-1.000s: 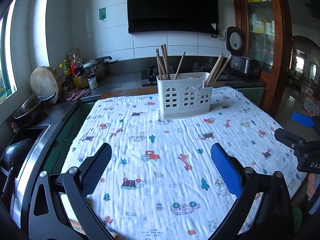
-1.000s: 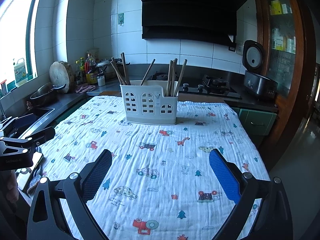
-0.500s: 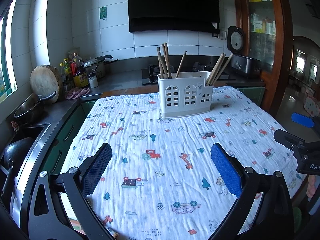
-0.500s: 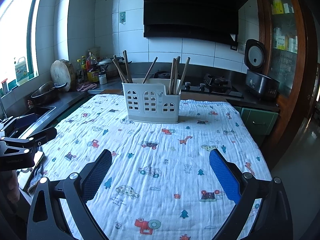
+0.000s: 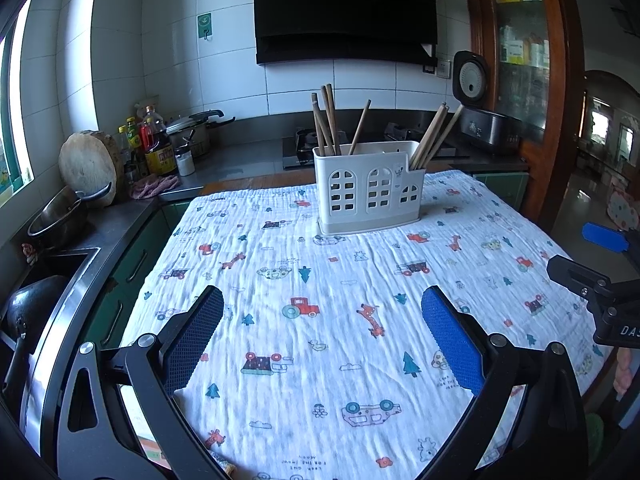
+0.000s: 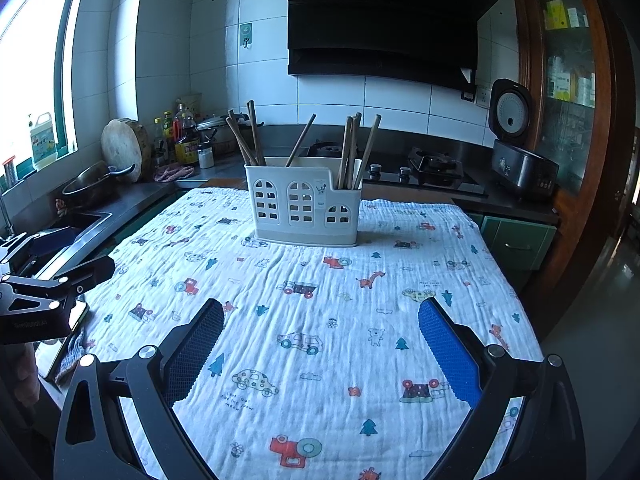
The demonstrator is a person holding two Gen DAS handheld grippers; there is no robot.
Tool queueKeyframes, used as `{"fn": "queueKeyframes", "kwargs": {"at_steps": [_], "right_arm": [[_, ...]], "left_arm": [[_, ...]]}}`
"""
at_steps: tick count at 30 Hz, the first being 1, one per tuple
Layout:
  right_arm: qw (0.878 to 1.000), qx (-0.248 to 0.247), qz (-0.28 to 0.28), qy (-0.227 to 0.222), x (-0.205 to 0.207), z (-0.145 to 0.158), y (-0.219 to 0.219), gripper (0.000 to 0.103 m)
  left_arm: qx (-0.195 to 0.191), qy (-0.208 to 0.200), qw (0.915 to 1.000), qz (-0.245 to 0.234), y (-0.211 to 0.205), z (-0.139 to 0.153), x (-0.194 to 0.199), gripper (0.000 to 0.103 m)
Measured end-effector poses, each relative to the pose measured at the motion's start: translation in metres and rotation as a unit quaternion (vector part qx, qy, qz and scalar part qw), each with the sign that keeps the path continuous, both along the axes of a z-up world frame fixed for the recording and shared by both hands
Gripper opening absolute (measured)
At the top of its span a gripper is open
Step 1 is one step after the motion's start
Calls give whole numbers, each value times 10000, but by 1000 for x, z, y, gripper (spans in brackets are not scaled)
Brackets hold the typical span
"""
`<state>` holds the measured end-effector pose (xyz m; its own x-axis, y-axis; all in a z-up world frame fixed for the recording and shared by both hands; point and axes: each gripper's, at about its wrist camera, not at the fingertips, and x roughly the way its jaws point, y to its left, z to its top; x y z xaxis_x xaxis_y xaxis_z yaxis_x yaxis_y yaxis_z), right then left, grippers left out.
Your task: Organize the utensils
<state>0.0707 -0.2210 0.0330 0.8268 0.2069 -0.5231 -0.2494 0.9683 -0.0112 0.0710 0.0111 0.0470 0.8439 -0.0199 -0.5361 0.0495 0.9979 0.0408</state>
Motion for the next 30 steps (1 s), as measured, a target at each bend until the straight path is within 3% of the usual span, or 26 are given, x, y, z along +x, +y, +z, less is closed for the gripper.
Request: {"fn": "queueKeyframes", "kwargs": {"at_steps": [30], "right_arm": [[10000,32,8,-74,-3,4,-1,95]], "left_arm": [[48,-87,9999,21,0,5,-1,98]]}}
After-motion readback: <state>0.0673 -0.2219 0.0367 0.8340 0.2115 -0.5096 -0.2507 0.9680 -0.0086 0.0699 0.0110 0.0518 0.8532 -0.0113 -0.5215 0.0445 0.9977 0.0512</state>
